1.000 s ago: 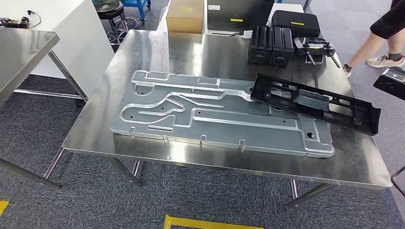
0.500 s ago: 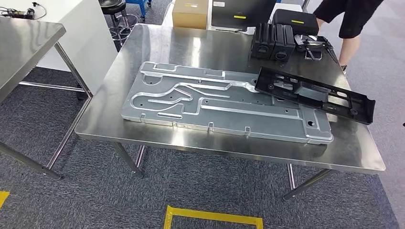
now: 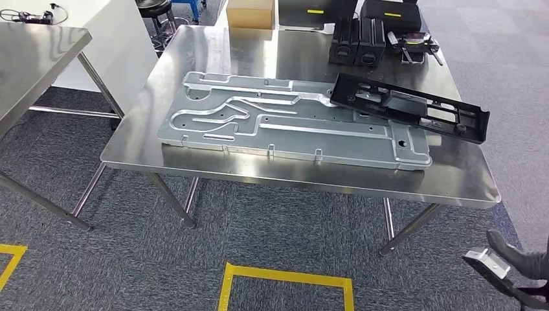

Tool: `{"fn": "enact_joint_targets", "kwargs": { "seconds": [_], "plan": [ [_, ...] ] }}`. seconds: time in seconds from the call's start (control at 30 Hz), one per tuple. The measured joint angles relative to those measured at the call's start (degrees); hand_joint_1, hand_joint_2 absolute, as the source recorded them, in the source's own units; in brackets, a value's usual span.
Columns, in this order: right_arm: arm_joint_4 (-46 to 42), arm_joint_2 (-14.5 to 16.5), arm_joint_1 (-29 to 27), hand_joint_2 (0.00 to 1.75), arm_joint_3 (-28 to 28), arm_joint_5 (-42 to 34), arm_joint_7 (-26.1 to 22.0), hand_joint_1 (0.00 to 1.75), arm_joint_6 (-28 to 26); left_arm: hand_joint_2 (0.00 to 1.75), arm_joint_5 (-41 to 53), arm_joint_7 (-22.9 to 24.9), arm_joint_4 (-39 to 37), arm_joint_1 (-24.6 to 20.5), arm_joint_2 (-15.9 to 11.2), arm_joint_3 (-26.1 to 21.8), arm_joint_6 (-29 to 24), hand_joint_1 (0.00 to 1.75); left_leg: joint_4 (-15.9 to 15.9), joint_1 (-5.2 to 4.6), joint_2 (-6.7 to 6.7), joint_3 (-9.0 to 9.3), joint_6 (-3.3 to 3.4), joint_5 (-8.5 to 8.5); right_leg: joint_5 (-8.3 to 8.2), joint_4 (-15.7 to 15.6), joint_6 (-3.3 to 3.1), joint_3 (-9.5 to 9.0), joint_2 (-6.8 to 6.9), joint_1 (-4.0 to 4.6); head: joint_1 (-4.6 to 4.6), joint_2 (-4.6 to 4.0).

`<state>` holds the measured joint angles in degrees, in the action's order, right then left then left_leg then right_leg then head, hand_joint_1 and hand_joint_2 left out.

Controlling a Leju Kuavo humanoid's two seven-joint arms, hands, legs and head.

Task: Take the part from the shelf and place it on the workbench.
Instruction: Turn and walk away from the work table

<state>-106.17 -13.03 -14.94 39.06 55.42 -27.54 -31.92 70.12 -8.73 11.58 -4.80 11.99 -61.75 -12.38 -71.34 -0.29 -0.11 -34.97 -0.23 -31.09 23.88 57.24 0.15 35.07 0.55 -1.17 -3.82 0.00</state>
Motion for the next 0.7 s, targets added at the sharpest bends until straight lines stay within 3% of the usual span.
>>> {"fn": "enact_joint_targets", "kwargs": {
  "seconds": [0.03, 0.1, 0.13, 0.17, 0.23, 0.27, 0.3, 0.37, 0.4, 0.43, 0.47, 0.5, 0.53, 0.6, 0.63, 0.7],
  "plan": [
    [0.4, 1.8, -0.1, 0.0, 0.0, -0.2, -0.3, 0.0, 0.2, 0.0, 0.0, 0.0, 0.0, -0.1, 0.0, -0.1, 0.0, 0.0, 3.9, -0.07, -0.03, 3.22, 0.39, 0.98, -0.56, 0.2, 0.09, 0.74, -0.14, 0.03, -0.01, 0.0],
    [0.8, 4.7, -0.1, 0.0, 0.2, -0.3, -0.4, 0.0, 1.0, 0.0, 0.0, 0.0, 0.0, -0.4, -0.1, -0.2, 0.0, 0.0, 12.6, -0.28, -0.08, 9.35, 1.07, 0.67, -1.67, 0.4, 0.53, 1.5, -0.39, 0.18, -0.01, 0.0],
    [0.9, 5.8, -0.1, 0.0, 0.3, -0.3, -0.4, 0.0, 1.5, 0.0, 0.0, 0.0, 0.0, -0.5, -0.1, -0.3, 0.0, 0.0, 15.1, -0.41, -0.09, 10.87, 1.29, 0.03, -2.25, 0.3, 0.88, 1.53, -0.42, 0.14, -0.02, 0.0],
    [1.0, 6.7, -0.1, 0.0, 0.4, -0.3, -0.4, 0.0, 1.8, 0.0, 0.0, 0.0, 0.0, -0.5, -0.1, -0.3, 0.0, 0.0, 16.4, -0.5, -0.07, 11.26, 1.48, 0.0, -2.89, 0.0, 1.29, 1.52, -0.46, 0.16, -0.02, 0.0],
    [1.2, 8.2, -0.1, 0.0, 0.6, -0.3, -0.4, 0.0, 2.1, 0.0, 0.0, 0.1, 0.0, -0.5, 0.0, -0.5, 0.0, 0.0, 16.7, -0.36, 0.21, 10.2, 2.21, 1.39, -2.82, 0.0, 1.95, 1.99, -0.55, -0.03, -0.03, 0.0],
    [1.4, 8.7, -0.2, 0.0, 0.7, -0.3, -0.4, 0.0, 2.2, 0.0, 0.0, 0.1, 0.0, -0.5, 0.0, -0.6, 0.0, 0.0, 16.9, -0.26, 0.4, 9.36, 2.63, 2.3, -1.02, 1.1, 2.15, 2.65, -0.59, -0.06, -0.02, 0.0],
    [1.5, 9.1, -0.2, 0.0, 0.8, -0.3, -0.4, 0.0, 2.2, 0.0, 0.0, 0.1, 0.0, -0.5, 0.0, -0.6, 0.0, 0.0, 17.1, -0.18, 0.59, 8.41, 2.96, 3.19, 1.83, 3.3, 2.31, 3.49, -0.61, -0.14, -0.02, 0.0],
    [1.8, 9.9, -0.1, 0.0, 1.0, -0.4, -0.3, 0.0, 2.4, 0.0, 0.1, 0.2, 0.0, -0.5, 0.0, -0.7, 0.0, 0.0, 16.9, -0.3, 0.76, 6.35, 3.19, 4.69, 7.7, 10.4, 2.68, 5.06, -0.59, -0.17, -0.02, 0.0],
    [2.5, 10.5, 0.4, 0.0, 1.3, -0.8, -0.3, 0.0, 2.4, 0.0, 0.3, 0.3, 0.0, -0.5, 0.0, -0.7, 0.0, 0.0, 16.7, -0.37, 0.83, 5.33, 3.15, 5.39, 8.58, 13.6, 2.86, 5.28, -0.59, -0.17, -0.02, 0.0],
    [4.3, 11.4, 1.4, 0.0, 2.0, -1.8, -0.6, 0.0, 2.0, 0.0, 0.6, 0.6, 0.0, -0.5, 0.0, -0.7, 0.0, 0.0, 16.4, -0.42, 0.94, 4.28, 3.06, 6.07, 7.88, 15.5, 2.95, 4.78, -0.59, -0.16, -0.02, 0.0],
    [7.2, 12.5, 2.9, 0.0, 3.0, -3.0, -1.2, 0.0, 1.0, 0.0, 1.0, 0.9, 0.0, -0.5, 0.0, -0.7, 0.0, 0.0, 16.1, -0.46, 1.04, 3.23, 2.95, 6.69, 6.14, 15.4, 2.91, 3.39, -0.59, -0.15, -0.02, 0.0],
    [11.5, 13.5, 4.8, 0.0, 4.3, -3.8, -1.9, 0.0, -0.8, 0.0, 1.4, 1.3, 0.0, -0.5, 0.0, -0.7, 0.0, 0.0, 15.8, -0.51, 1.13, 2.23, 2.82, 7.25, 4.4, 13.3, 2.71, 0.96, -0.59, -0.12, -0.02, 0.0],
    [17.1, 14.2, 6.9, 0.0, 5.9, -3.9, -2.6, 0.0, -2.9, 0.0, 1.8, 1.5, 0.0, -0.6, 0.0, -0.6, 0.0, 0.0, 15.4, -0.54, 1.19, 1.42, 2.68, 7.74, 3.81, 9.4, 2.31, -2.3, -0.57, -0.02, -0.03, 0.0],
    [30.3, 14.6, 11.0, 0.0, 10.1, -1.1, -3.0, 0.0, -5.5, 0.0, 2.6, 1.7, 0.0, -0.7, 0.0, -0.4, 0.0, 0.0, 14.8, -0.58, 1.24, 0.39, 2.2, 8.63, 5.37, 1.0, 1.52, -8.18, -0.5, 0.29, -0.03, 0.0],
    [37.5, 14.5, 13.0, 0.0, 12.9, -0.1, -2.5, 0.0, -5.3, 0.0, 3.0, 1.7, 0.0, -0.8, 0.0, -0.3, 0.1, 0.0, 14.6, -0.48, 1.28, 0.14, 1.88, 9.1, 6.33, -1.6, 1.22, -9.7, -0.48, 0.52, -0.03, 0.0],
    [52.0, 14.5, 16.4, 0.0, 19.1, -1.1, 0.4, 0.0, -1.3, 0.0, 4.1, 1.7, 0.0, -0.8, 0.0, 0.1, 0.3, 0.0, 14.6, -0.2, 1.24, -0.24, 1.18, 9.83, 6.06, -3.1, 0.78, -9.88, -0.27, 0.66, -0.01, 0.0]
  ]
}}
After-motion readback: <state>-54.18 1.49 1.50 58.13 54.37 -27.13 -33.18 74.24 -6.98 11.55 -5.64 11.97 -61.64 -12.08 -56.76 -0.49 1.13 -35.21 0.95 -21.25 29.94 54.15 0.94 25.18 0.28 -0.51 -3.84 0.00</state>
